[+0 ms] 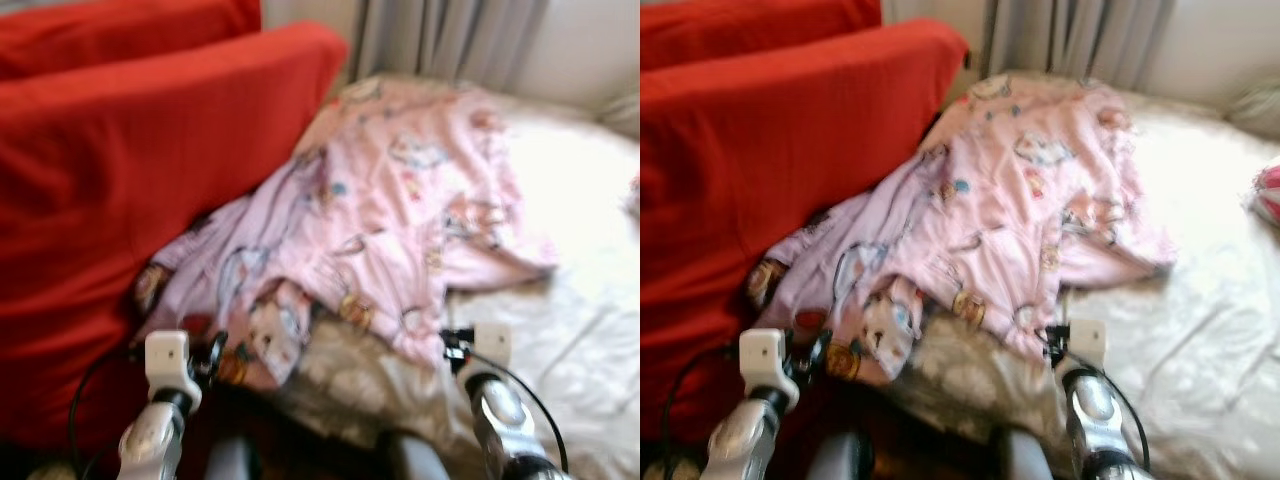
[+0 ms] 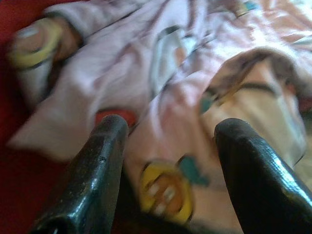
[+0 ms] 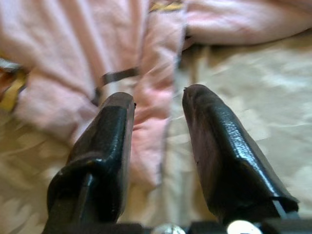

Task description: Clean up the room

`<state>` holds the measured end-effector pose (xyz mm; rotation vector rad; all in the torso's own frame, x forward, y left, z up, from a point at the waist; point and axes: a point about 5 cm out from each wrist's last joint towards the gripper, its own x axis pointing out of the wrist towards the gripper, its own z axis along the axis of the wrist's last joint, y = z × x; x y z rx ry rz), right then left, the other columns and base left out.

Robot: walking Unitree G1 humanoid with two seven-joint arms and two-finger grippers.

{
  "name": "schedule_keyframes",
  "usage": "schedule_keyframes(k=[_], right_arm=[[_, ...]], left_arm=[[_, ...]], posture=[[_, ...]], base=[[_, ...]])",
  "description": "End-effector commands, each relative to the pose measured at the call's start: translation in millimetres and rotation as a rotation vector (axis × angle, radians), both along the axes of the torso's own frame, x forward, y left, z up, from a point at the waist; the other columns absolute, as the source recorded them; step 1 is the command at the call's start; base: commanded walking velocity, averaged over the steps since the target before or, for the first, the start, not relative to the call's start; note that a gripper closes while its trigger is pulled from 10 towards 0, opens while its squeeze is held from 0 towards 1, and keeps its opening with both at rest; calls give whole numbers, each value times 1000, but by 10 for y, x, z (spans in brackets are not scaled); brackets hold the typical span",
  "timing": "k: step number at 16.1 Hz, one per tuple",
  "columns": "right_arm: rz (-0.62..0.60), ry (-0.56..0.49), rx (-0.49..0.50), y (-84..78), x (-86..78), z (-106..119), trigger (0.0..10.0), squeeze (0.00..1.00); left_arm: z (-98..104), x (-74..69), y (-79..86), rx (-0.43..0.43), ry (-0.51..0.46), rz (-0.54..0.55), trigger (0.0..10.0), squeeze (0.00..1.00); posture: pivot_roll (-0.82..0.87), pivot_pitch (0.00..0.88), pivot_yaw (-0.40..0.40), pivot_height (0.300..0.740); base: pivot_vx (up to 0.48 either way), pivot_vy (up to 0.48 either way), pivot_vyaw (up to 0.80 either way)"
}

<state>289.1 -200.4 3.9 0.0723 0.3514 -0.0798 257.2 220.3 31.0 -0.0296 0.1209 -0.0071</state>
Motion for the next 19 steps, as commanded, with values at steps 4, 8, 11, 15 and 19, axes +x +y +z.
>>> schedule_keyframes(k=[4,8,11,15,19], right_arm=[[-70,39,29,-115,59,36,10000,1000],[-51,36,32,-43,127,79,10000,1000],[-47,23,56,1,143,90,10000,1000],[-29,10,60,57,203,140,10000,1000],[-31,-3,67,73,261,195,10000,0]], left_arm=[[161,87,-23,0,-37,-16,10000,0],[285,112,-38,-26,-66,2,10000,0],[357,33,-39,-25,-75,-7,10000,0],[426,-121,18,-16,-67,10,10000,0],[446,-215,54,-10,-43,20,10000,0]], posture=[[170,211,-42,592],[179,265,-10,592],[198,293,1,592],[232,316,12,592],[248,319,22,592]], base=[[0,0,0],[0,0,0],[0,0,0],[0,0,0],[0,0,0]])
